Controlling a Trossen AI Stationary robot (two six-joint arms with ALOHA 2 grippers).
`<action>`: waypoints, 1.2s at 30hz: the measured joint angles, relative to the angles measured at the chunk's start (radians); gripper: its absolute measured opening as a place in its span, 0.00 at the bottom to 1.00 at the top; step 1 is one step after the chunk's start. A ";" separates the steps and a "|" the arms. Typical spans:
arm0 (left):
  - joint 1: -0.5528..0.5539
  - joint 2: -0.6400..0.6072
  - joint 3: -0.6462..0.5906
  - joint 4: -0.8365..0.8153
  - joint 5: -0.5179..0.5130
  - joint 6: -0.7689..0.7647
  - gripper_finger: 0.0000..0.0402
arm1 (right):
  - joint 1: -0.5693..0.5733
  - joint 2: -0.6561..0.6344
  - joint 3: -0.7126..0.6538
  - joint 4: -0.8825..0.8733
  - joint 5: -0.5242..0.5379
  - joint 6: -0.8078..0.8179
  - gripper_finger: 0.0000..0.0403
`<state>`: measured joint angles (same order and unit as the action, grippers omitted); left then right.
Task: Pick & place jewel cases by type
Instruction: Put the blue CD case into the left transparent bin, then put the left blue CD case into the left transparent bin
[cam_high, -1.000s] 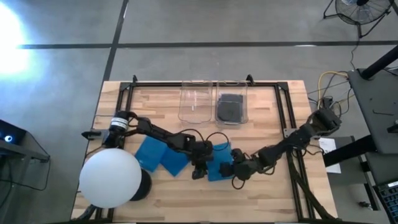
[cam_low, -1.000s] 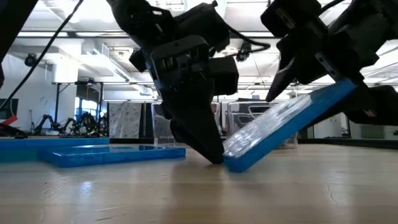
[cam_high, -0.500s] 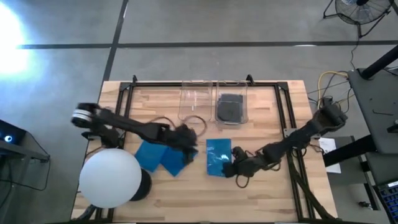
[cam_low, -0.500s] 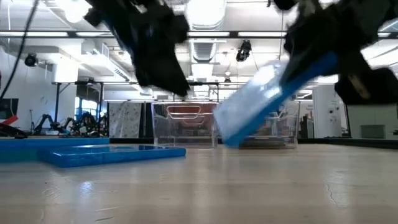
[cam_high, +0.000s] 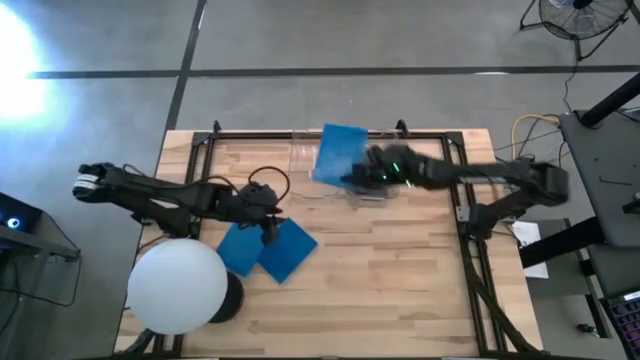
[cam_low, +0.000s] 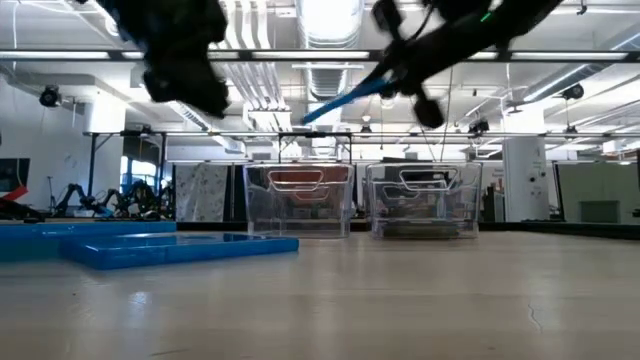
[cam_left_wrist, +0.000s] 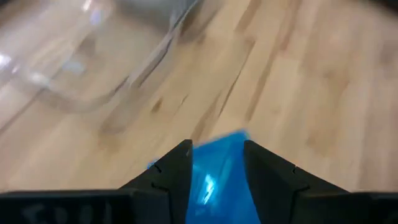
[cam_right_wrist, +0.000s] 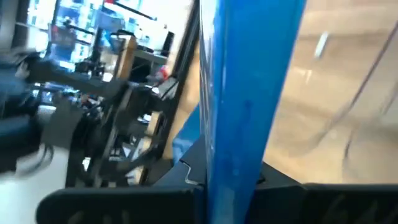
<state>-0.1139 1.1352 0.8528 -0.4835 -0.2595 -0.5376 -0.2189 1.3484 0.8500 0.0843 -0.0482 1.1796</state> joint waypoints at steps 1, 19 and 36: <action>0.001 -0.005 -0.009 -0.033 0.000 -0.010 0.31 | -0.055 0.040 0.026 0.002 -0.063 -0.012 0.03; -0.022 -0.008 -0.140 -0.074 0.066 -0.216 0.31 | -0.174 0.447 0.560 -0.544 -0.277 -0.289 0.55; -0.010 0.100 -0.209 -0.089 0.101 -0.128 0.31 | 0.422 0.286 0.191 -0.341 0.052 0.060 0.55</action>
<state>-0.1242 1.2356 0.6436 -0.5723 -0.1585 -0.6651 0.2027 1.6343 1.0415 -0.2568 0.0040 1.2395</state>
